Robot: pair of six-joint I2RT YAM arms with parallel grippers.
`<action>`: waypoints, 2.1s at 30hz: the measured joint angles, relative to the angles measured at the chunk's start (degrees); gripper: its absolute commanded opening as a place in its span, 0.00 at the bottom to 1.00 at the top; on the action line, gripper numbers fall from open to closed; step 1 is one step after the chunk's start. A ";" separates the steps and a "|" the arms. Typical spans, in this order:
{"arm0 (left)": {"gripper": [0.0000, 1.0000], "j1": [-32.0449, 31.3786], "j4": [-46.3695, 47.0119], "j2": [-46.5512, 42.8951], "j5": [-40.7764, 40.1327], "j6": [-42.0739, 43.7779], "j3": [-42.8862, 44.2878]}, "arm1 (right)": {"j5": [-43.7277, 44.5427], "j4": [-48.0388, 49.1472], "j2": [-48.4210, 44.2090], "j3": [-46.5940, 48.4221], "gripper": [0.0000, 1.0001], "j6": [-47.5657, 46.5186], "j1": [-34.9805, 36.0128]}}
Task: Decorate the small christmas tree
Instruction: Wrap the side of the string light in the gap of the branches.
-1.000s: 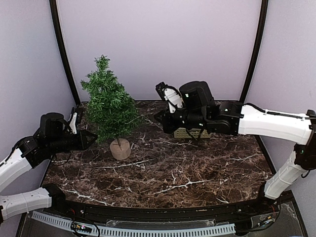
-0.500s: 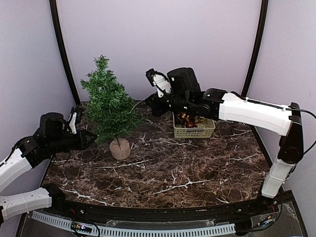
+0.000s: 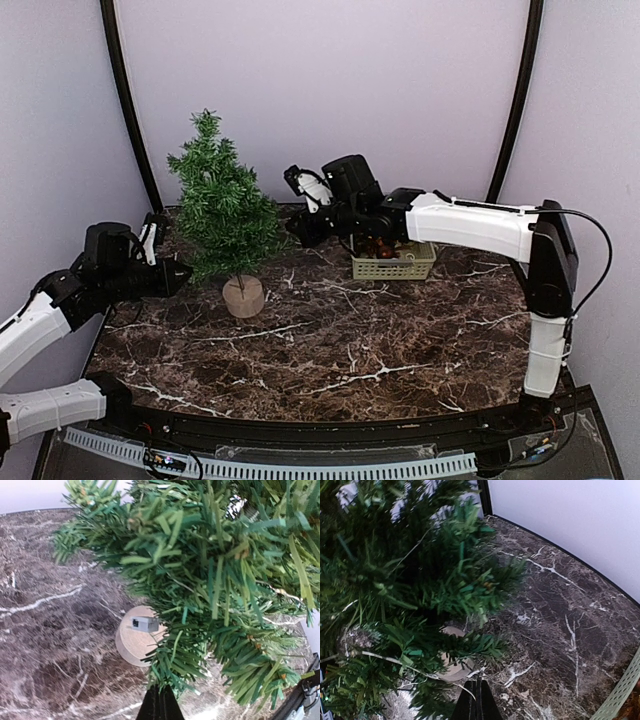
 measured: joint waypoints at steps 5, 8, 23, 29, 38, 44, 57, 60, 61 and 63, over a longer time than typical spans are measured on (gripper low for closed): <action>0.00 4.66 2.86 4.04 2.62 4.39 0.74 | -5.38 1.01 -0.55 -2.95 0.00 0.33 0.28; 0.09 7.56 4.39 7.08 4.39 7.08 2.19 | -7.93 1.09 -1.29 -5.62 0.00 1.11 1.09; 0.77 12.04 -0.07 5.11 2.10 14.19 15.08 | -7.39 3.43 -9.25 -11.15 0.00 4.90 6.14; 0.77 8.59 -3.32 -3.87 7.67 6.38 12.68 | -6.40 3.85 -10.03 -10.91 0.00 5.29 6.43; 0.83 -5.22 1.40 -3.02 8.02 -9.33 0.76 | -5.09 3.93 -10.05 -11.04 0.00 6.32 7.19; 0.85 -6.86 9.86 1.92 8.17 -14.27 -1.40 | -4.61 4.02 -10.05 -11.47 0.00 6.93 7.32; 0.10 -7.30 20.15 9.55 8.33 -17.53 -1.81 | -3.08 4.26 -10.05 -11.76 0.00 7.34 7.61; 0.00 -7.37 19.67 9.33 7.54 -17.59 -2.19 | -2.12 4.00 -10.12 -11.76 0.00 7.30 8.31; 0.00 -7.37 19.02 8.90 7.08 -17.49 -2.38 | -1.86 3.76 -10.19 -11.76 0.00 7.26 8.61; 0.00 -7.37 16.98 6.86 5.42 -17.27 -3.02 | -1.11 3.26 -10.47 -11.76 0.00 7.17 9.31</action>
